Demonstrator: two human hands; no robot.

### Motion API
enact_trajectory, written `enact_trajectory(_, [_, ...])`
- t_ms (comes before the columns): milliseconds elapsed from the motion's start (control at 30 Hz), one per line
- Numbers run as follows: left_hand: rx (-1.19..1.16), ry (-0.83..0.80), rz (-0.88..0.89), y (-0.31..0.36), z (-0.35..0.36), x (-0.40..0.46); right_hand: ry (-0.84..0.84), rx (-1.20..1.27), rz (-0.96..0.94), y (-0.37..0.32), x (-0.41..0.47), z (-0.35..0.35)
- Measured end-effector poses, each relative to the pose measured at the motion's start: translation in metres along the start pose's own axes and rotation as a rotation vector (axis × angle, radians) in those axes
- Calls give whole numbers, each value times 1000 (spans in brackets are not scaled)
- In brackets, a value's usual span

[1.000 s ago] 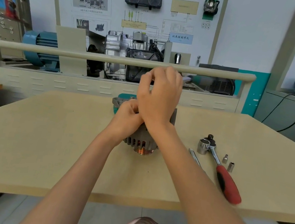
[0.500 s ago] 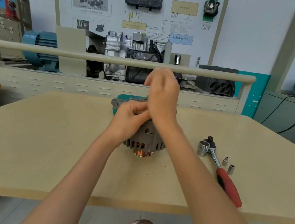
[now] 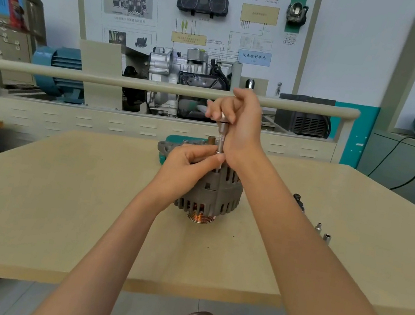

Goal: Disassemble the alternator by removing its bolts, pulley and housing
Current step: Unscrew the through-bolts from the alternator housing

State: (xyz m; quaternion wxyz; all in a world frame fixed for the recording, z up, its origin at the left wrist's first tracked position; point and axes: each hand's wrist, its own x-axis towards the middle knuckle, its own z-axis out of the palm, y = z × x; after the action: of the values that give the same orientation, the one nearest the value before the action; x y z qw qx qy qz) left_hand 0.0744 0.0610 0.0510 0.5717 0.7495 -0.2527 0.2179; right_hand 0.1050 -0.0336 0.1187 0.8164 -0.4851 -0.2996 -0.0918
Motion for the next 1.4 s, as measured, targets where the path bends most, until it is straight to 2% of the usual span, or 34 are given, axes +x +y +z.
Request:
enact_trajectory(67, [-14,11,-14,-1,0,0,-29,101,40,1,1,0])
enact_trajectory(100, [-21,18,-29,0,0,-1,-7,33,7,3,-1,2])
enact_trajectory(200, [5,26,-20,-1,-1,-1,133,-406,-245,14,-16,12])
enact_trajectory(300, [33,63,-59,-5,-3,-1,327,-1047,-580,26,-30,14])
enact_trajectory(367, [38,83,-75,-4,-2,-1,439,-1389,-617,30,-35,14])
enact_trajectory(400, [41,92,-78,-5,-1,-1,472,-1454,-606,30,-35,14])
enact_trajectory(467, [38,98,-72,-6,0,-1,477,-1413,-570,27,-33,15])
enact_trajectory(533, [37,69,-64,-4,1,-1,392,-1190,-532,20,-25,15])
enact_trajectory(600, [32,45,-43,-2,1,-1,261,-873,-439,15,-16,14])
enact_trajectory(767, [-10,17,-24,-2,0,0,-1,106,22,2,0,0])
enact_trajectory(833, [-27,23,-40,-3,0,0,-21,243,52,1,2,-5])
enact_trajectory(867, [-26,39,-44,-3,0,0,8,195,23,2,0,-4])
enact_trajectory(933, [-6,57,-43,-2,0,-1,101,-80,-107,7,-7,3])
enact_trajectory(1067, [39,84,-68,-5,-2,-2,279,-995,-525,26,-26,11])
enact_trajectory(1133, [61,103,-103,-7,-3,-2,415,-1356,-589,32,-31,15])
enact_trajectory(1167, [62,107,-106,-6,-3,-2,449,-1411,-592,34,-32,16])
enact_trajectory(1233, [62,94,-86,-6,-2,-1,427,-1288,-579,30,-31,19])
enact_trajectory(1300, [42,72,-64,-4,-1,-1,337,-1010,-506,22,-26,19])
enact_trajectory(1400, [16,27,-24,-1,2,-1,210,-517,-265,8,-16,16])
